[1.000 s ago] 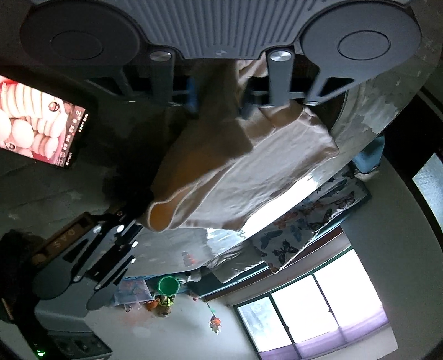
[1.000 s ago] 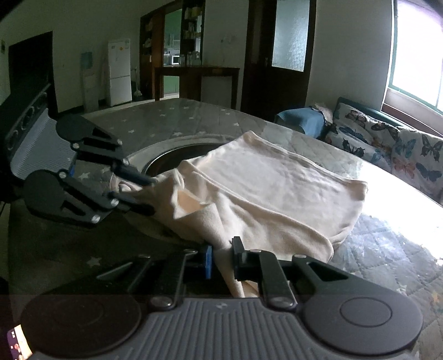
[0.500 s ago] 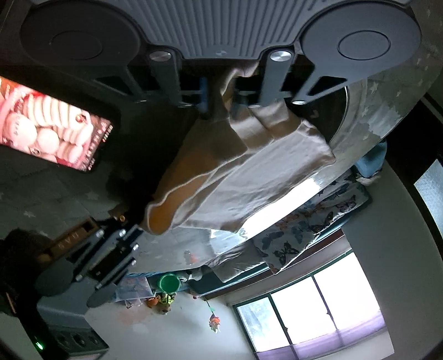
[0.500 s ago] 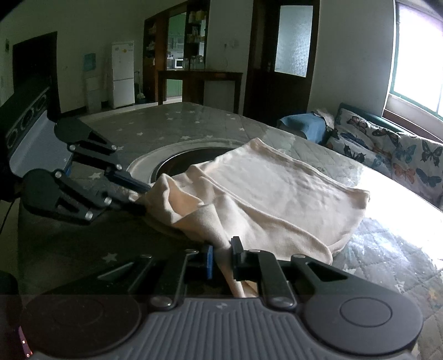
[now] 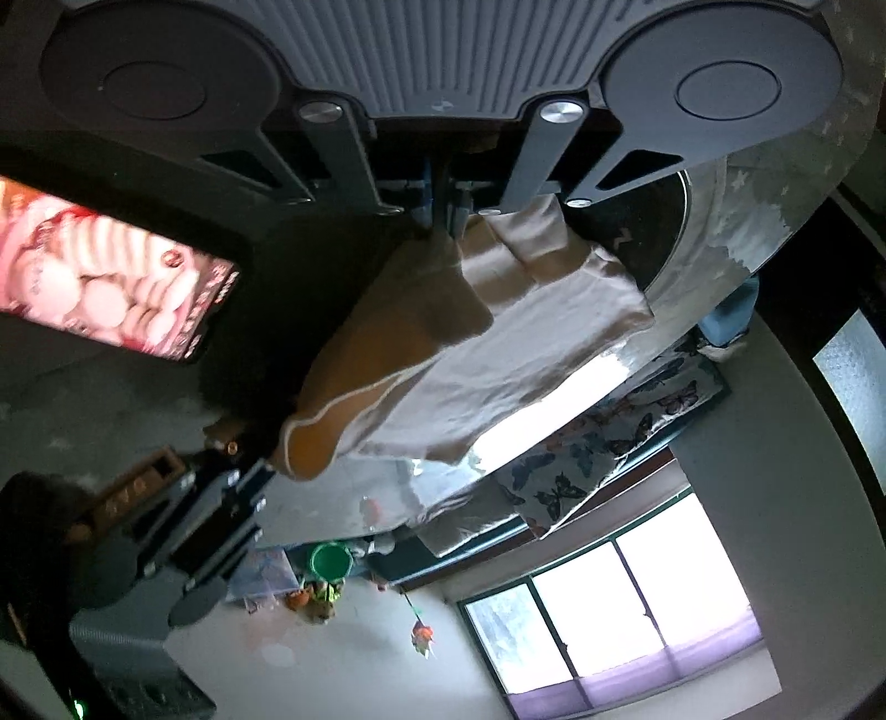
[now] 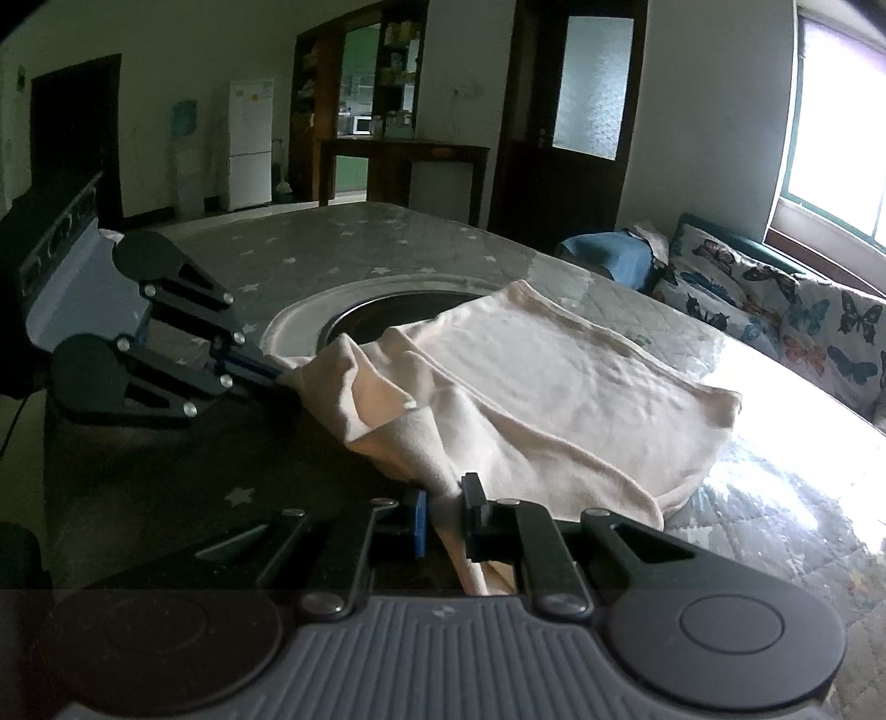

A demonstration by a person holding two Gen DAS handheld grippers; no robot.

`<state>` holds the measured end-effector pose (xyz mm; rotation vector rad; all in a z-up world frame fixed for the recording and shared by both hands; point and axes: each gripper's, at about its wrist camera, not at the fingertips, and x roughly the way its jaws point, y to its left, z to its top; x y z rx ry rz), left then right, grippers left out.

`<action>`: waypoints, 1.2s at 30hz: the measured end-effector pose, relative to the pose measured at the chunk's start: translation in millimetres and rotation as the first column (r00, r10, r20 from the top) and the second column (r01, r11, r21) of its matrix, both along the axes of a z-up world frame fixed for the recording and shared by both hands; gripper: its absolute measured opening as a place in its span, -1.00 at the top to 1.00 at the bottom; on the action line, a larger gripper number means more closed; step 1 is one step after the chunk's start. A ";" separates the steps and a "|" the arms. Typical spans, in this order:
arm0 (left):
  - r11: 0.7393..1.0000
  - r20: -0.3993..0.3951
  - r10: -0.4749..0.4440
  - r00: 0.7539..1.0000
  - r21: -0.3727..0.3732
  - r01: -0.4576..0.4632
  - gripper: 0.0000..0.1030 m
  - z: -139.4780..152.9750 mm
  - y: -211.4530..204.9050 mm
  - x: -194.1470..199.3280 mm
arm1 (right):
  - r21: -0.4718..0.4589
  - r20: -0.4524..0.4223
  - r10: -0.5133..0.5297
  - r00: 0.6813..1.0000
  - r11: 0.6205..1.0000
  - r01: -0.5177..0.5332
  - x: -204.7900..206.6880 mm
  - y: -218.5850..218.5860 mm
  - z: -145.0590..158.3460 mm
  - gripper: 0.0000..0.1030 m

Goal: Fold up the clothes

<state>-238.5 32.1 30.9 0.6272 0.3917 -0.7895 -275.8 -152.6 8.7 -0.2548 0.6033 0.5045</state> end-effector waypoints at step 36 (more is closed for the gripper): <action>0.985 -0.007 0.160 0.987 -0.065 -0.160 0.90 27.9 -81.9 151.1 | -0.051 -0.018 -0.115 0.993 0.992 0.114 147.6 -33.9 20.3 0.77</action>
